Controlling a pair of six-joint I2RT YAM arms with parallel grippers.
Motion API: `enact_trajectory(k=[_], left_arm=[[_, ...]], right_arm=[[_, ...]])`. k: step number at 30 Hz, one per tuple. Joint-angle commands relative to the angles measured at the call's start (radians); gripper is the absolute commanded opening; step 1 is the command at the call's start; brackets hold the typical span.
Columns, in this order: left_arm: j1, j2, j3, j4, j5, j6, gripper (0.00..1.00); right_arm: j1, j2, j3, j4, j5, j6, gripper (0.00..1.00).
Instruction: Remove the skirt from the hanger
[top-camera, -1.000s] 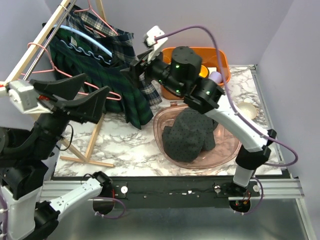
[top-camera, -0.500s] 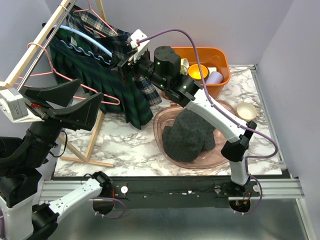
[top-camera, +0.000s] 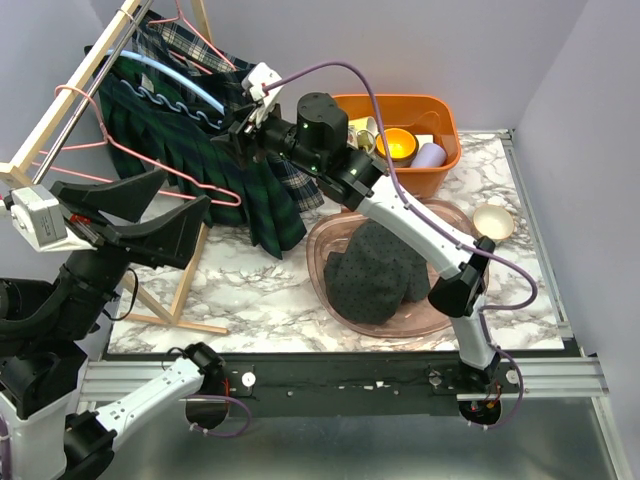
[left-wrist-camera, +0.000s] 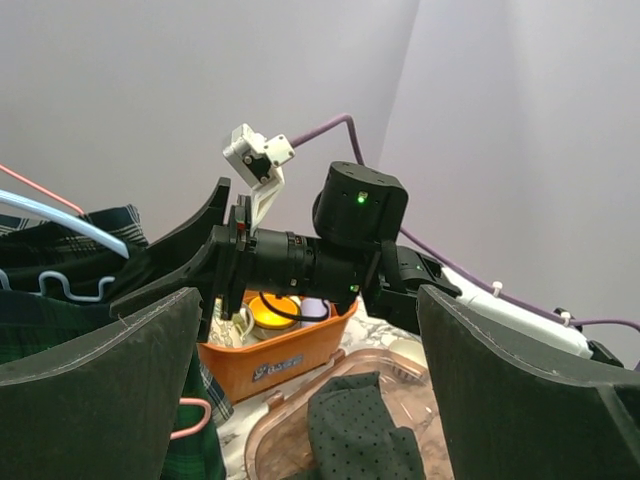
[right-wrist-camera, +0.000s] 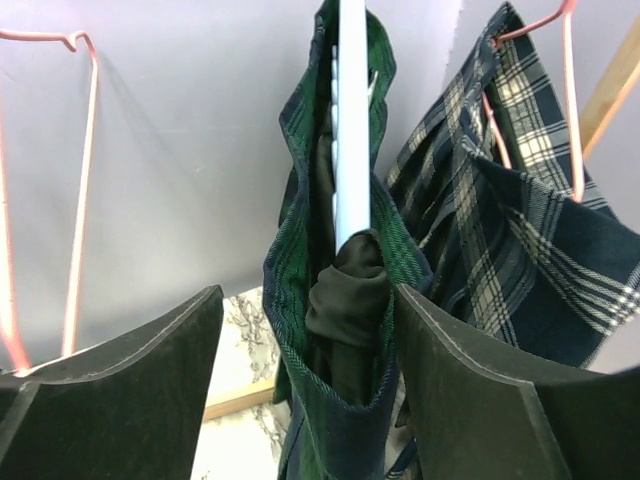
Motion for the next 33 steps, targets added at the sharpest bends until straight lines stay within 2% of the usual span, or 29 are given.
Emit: enact_trajectory(k=[1,6,9,12,13,15,16,18,19,20,27,33], left_arm=[[-0.005,-0.013,-0.009,-0.024,-0.014,0.008,0.99],[-0.005,-0.024,-0.022,-0.030,-0.029,0.020,0.99],[-0.005,-0.035,-0.028,-0.030,-0.034,0.023,0.99],[-0.003,-0.041,-0.031,-0.030,-0.038,0.028,0.99],[-0.003,-0.045,-0.032,-0.028,-0.038,0.028,0.99],[-0.003,-0.045,-0.031,-0.030,-0.041,0.032,0.99],[-0.005,-0.045,-0.029,-0.030,-0.043,0.035,0.99],[-0.003,-0.044,-0.025,-0.034,-0.049,0.043,0.99],[-0.003,-0.042,-0.023,-0.037,-0.054,0.044,0.99],[-0.003,-0.041,-0.022,-0.039,-0.058,0.048,0.99],[-0.005,-0.042,-0.022,-0.042,-0.074,0.054,0.99],[-0.003,-0.041,-0.022,-0.057,-0.101,0.068,0.99]], right_arm=[[0.005,0.058,0.035,0.041,-0.034,0.028,0.72],[0.005,0.088,0.067,0.057,-0.029,0.045,0.70],[0.005,0.091,0.066,0.079,-0.014,0.045,0.61],[0.004,0.085,0.066,0.091,0.000,0.040,0.50],[0.005,0.081,0.064,0.096,0.009,0.040,0.41],[0.005,0.065,0.056,0.111,0.012,0.034,0.32],[0.005,0.059,0.052,0.117,0.012,0.034,0.23],[0.007,0.035,0.043,0.133,0.011,0.036,0.15],[0.005,0.024,0.038,0.142,0.008,0.037,0.05],[0.005,0.013,0.021,0.150,0.006,0.042,0.01],[0.005,-0.045,0.013,0.257,-0.060,0.088,0.01],[0.007,-0.057,0.044,0.330,-0.040,0.128,0.01]])
